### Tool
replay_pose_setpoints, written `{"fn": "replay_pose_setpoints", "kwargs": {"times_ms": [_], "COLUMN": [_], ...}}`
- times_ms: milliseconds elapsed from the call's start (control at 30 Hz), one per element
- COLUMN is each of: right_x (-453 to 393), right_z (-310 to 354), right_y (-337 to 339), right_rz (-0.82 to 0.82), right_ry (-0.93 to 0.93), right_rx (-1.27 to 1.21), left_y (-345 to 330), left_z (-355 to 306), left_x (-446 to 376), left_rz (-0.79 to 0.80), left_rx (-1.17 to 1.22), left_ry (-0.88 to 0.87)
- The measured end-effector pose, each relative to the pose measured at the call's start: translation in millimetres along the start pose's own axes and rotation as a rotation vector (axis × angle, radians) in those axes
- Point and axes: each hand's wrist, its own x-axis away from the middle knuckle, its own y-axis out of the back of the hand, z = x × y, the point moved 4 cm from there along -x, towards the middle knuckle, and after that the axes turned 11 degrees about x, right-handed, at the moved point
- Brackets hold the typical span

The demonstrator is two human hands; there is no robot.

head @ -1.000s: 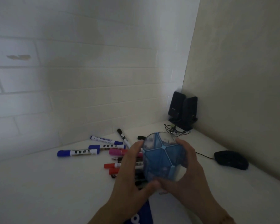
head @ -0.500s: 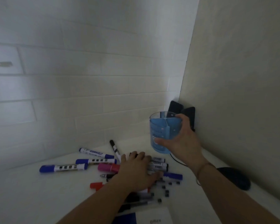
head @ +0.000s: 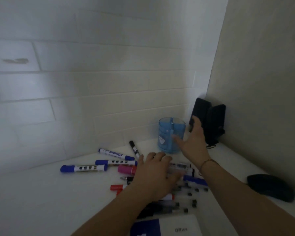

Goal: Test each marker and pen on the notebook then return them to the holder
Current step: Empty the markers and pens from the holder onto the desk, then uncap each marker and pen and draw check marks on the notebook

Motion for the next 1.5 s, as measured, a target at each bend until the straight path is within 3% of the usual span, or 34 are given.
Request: {"fn": "replay_pose_setpoints", "kwargs": {"times_ms": [100, 200, 300, 567, 633, 733, 867, 967, 1067, 1167, 1233, 1300, 1367, 1433, 1500], "right_x": [54, 128, 173, 181, 182, 179, 185, 193, 204, 212, 218, 220, 238, 283, 288], "right_z": [10, 20, 12, 1, 1, 4, 9, 16, 16, 18, 17, 25, 38, 51, 56], "right_y": [38, 61, 75, 97, 99, 105, 102, 97, 89, 84, 89, 85, 74, 48, 17], "right_rz": [0.010, 0.294, 0.531, 0.695, 0.670, 0.504, 0.535, 0.633, 0.779, 0.864, 0.924, 0.980, 0.977, 0.920, 1.044], "right_ry": [0.156, 0.302, 0.255, 0.180, 0.197, 0.262, 0.343, 0.424, 0.465, 0.501, 0.535, 0.535, 0.666, 0.869, 0.893], "right_rx": [0.142, 0.422, 0.645, 0.302, 0.258, 0.268, 0.175, 0.295, 0.498, 0.669, 0.643, 0.525, 0.284, 0.262, 0.386], "left_y": [20, 27, 13, 7, 13, 28, 46, 67, 89, 96, 90, 86, 84, 86, 89], "left_z": [-4, -22, -42, -43, -39, -26, 11, 45, 81, 98, 95, 92, 91, 93, 95], "left_x": [35, 78, 106, 116, 118, 120, 111, 117, 134, 146, 147, 142, 139, 137, 136], "left_rz": [-0.018, 0.014, 0.101, 0.081, 0.085, 0.032, -0.103, 0.092, 0.349, 0.533, 0.609, 0.567, 0.490, 0.388, 0.306], "left_rx": [0.069, 0.019, -0.081, -0.016, 0.127, 0.611, 1.132, 1.319, 1.255, 0.927, 0.767, 0.680, 0.699, 0.797, 0.916], "left_ry": [0.019, -0.009, -0.071, -0.051, -0.020, 0.100, 0.248, 0.181, 0.132, 0.163, 0.195, 0.214, 0.239, 0.277, 0.315]}}
